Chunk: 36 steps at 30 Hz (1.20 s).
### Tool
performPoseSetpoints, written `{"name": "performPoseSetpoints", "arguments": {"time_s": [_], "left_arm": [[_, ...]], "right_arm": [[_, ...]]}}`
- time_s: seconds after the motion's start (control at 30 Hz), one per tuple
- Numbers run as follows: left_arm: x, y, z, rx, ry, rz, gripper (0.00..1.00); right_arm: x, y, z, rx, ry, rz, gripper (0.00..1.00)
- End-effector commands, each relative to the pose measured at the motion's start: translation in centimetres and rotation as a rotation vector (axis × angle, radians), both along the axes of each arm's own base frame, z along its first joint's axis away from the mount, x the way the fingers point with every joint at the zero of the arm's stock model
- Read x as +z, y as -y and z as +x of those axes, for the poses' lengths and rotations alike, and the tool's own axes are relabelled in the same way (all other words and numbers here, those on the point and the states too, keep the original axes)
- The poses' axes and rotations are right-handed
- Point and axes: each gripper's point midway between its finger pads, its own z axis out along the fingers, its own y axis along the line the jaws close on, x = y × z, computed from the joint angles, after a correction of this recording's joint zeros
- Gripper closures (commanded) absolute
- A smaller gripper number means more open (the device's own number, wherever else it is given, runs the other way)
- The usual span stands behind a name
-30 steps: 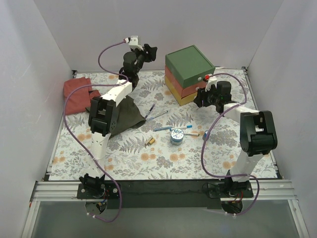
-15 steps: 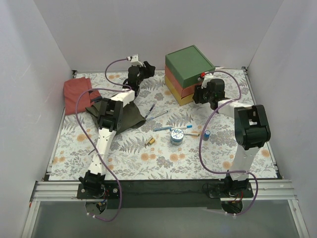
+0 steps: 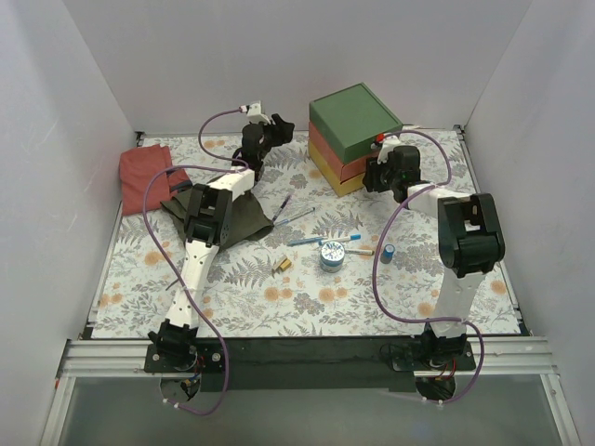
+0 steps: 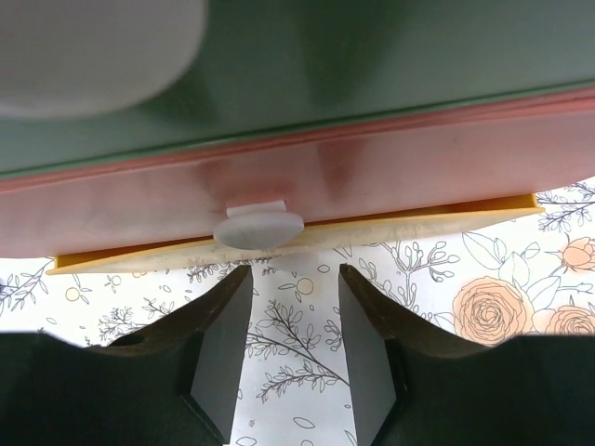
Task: Sort the stationery into containers
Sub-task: Move the storage box to the center of the board.
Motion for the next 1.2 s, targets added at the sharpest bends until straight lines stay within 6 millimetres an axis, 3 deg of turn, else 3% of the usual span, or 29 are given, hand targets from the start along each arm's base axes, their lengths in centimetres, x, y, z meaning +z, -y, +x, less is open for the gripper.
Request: {"name": "performPoseSetpoints", "arguments": {"time_s": [0.0, 0.37, 0.7, 0.77, 0.87, 1.0, 1.13, 1.17], "left_arm": [[6.6, -0.1, 0.0, 0.008, 0.111, -0.032, 0.46], [6.8, 0.0, -0.3, 0.005, 0.119, -0.06, 0.46], [7.2, -1.1, -0.9, -0.012, 0.123, -0.119, 0.46], [6.8, -1.2, -1.1, -0.011, 0.118, -0.119, 0.46], [7.7, -0.9, -1.6, -0.024, 0.126, -0.151, 0.46], [8.0, -0.5, -2.0, -0.046, 0.098, -0.202, 0.46], [8.0, -0.1, -2.1, -0.069, 0.092, -0.215, 0.46], [7.8, 0.1, -2.1, -0.076, 0.09, -0.212, 0.46]], "right_arm": [[1.8, -1.1, 1.2, 0.016, 0.055, -0.012, 0.5], [0.8, -0.4, 2.5, -0.059, 0.002, -0.046, 0.51], [0.4, -1.0, 2.7, -0.054, -0.013, -0.078, 0.54], [0.1, -1.1, 2.8, -0.06, -0.018, -0.093, 0.52], [0.2, -1.0, 2.8, -0.074, -0.017, -0.104, 0.49], [1.7, 0.9, 2.0, -0.206, -0.009, -0.109, 0.39], [4.3, 0.7, -0.1, -0.216, -0.004, -0.002, 0.34], [4.1, 0.1, -0.6, -0.209, -0.036, 0.064, 0.34]]}}
